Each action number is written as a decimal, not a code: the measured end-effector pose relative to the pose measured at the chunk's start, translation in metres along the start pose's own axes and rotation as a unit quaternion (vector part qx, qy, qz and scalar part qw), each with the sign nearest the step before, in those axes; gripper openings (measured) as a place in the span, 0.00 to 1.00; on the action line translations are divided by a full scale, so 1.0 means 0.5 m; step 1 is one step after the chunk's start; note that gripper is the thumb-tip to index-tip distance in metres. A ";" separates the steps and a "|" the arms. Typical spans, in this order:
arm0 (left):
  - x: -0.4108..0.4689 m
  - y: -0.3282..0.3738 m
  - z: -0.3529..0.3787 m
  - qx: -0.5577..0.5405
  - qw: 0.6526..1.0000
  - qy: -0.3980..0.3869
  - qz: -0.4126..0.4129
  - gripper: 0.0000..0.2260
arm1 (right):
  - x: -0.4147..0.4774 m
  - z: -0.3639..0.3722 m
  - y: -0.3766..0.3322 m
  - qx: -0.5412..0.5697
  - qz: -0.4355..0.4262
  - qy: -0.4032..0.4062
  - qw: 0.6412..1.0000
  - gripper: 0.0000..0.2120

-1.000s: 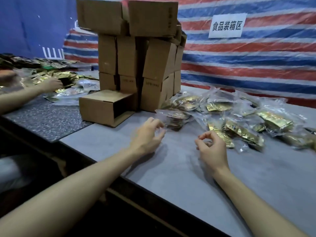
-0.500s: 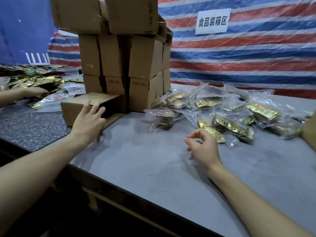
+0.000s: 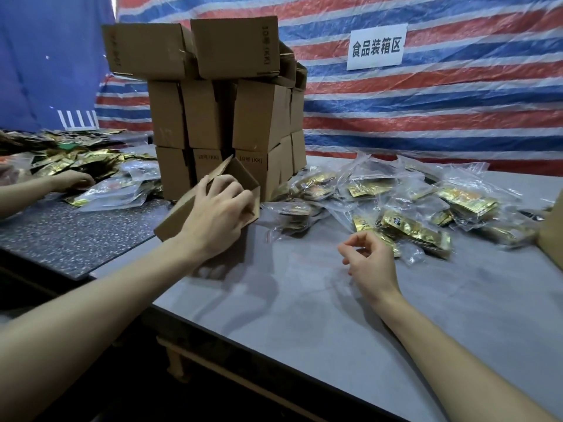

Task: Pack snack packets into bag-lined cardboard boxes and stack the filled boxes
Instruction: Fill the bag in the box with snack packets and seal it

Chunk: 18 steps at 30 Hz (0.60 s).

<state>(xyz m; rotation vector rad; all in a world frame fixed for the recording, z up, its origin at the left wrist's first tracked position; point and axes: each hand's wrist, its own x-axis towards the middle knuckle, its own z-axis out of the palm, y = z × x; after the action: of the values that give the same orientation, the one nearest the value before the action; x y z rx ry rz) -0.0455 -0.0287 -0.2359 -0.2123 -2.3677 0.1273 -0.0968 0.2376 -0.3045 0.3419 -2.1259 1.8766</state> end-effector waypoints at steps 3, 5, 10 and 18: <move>0.016 0.056 -0.019 -0.112 0.992 0.060 -0.022 0.05 | 0.003 -0.009 0.001 0.009 0.003 0.010 1.000 0.08; 0.022 0.091 -0.031 -0.185 0.977 0.091 -0.048 0.06 | 0.007 -0.016 0.000 0.023 0.006 0.027 0.999 0.08; 0.008 0.141 -0.050 -0.241 0.948 0.177 -0.107 0.11 | 0.021 -0.035 -0.006 0.064 0.003 0.086 0.994 0.06; -0.018 0.201 -0.054 -0.244 0.931 0.242 -0.123 0.17 | 0.026 -0.048 -0.012 0.094 0.008 0.101 0.990 0.23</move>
<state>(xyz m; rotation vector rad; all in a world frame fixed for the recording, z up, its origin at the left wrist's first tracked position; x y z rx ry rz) -0.0089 0.0692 -0.2381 -0.1562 -1.8700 -0.5781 -0.1052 0.2606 -0.2914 0.1654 -1.8318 2.0310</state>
